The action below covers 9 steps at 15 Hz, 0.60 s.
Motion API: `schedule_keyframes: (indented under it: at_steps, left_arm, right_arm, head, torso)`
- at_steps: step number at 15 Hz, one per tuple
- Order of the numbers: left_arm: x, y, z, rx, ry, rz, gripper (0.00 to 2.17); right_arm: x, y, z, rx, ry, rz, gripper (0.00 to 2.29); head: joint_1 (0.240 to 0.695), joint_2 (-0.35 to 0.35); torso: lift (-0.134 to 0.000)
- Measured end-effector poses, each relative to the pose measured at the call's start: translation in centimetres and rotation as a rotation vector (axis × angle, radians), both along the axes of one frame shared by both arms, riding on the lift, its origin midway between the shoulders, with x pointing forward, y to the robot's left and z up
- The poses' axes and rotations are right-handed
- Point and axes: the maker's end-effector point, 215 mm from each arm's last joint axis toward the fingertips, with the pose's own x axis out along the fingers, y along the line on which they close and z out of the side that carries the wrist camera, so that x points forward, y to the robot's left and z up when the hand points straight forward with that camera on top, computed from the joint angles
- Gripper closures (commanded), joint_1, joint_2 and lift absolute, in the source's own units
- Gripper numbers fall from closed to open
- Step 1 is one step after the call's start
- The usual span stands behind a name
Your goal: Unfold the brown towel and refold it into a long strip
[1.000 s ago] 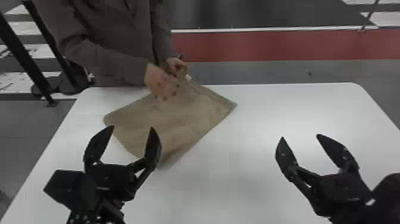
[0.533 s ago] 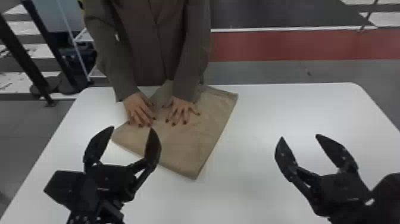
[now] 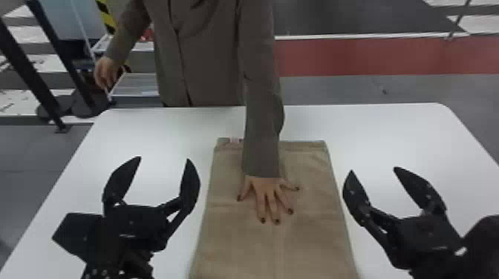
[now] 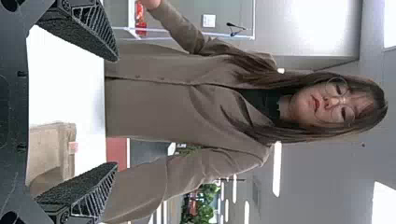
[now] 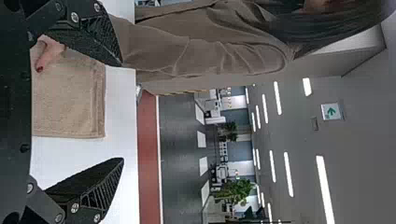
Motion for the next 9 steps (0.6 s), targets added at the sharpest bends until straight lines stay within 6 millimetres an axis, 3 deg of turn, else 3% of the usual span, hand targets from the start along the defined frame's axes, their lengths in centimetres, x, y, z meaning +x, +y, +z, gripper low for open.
schedule_keyframes:
  at_steps: [9]
  left_arm:
    - [0.21,0.14,-0.66,0.003,0.009,0.002,0.09]
  right_arm:
    - [0.19,0.17,-0.31,0.008,0.004,0.005,0.18]
  head:
    - [0.695,0.068]
  torso:
    - [-0.123]
